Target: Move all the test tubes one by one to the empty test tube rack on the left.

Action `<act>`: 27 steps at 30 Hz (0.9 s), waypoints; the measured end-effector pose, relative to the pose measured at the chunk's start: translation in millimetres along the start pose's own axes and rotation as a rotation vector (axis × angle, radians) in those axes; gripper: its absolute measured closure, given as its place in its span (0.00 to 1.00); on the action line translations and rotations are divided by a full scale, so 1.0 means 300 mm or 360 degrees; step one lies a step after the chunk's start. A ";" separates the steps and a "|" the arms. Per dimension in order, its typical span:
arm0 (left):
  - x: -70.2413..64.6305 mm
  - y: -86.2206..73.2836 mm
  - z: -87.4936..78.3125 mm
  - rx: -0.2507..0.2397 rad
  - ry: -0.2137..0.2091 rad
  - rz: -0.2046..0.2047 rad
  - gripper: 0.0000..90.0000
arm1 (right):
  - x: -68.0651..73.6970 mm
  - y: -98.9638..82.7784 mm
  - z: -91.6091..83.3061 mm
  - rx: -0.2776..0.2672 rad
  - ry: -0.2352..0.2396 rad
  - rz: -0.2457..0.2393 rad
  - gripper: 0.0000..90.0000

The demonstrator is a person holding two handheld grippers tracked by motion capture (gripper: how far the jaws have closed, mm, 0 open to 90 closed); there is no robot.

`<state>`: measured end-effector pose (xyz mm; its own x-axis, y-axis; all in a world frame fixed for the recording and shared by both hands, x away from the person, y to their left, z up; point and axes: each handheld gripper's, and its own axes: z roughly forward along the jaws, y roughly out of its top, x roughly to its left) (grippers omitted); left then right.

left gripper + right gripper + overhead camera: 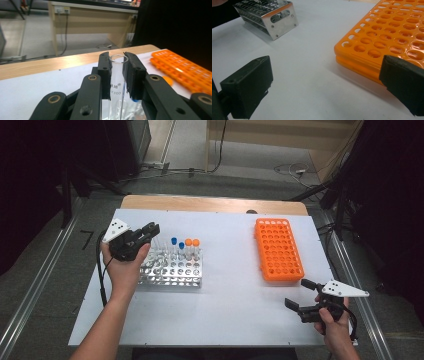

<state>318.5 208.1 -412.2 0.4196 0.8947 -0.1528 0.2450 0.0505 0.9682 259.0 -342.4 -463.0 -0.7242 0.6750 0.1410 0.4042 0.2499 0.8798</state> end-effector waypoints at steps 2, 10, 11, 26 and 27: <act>0.004 -0.005 0.012 0.0014 0.0005 -0.0011 0.85 | -0.001 -0.001 0.002 0.0002 0.0002 -0.0004 0.00; 0.007 -0.047 0.048 0.0082 0.0081 -0.0019 0.85 | -0.001 -0.002 0.003 0.0004 -0.0002 -0.0005 0.00; 0.008 -0.053 0.052 0.0100 0.0088 -0.0016 0.85 | -0.002 -0.003 0.004 0.0004 -0.0004 -0.0004 0.00; 0.001 -0.085 0.056 0.0219 0.0137 -0.0002 0.78 | 0.000 -0.006 0.009 0.0014 -0.0009 -0.0007 0.00; 0.000 -0.084 0.054 0.0220 0.0138 -0.0002 0.77 | 0.000 -0.006 0.010 0.0015 -0.0010 -0.0007 0.00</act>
<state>326.5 199.5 -439.9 0.3436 0.9300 -0.1305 0.3660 -0.0046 0.9306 260.0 -340.7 -465.8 -0.7225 0.6783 0.1341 0.4061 0.2593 0.8763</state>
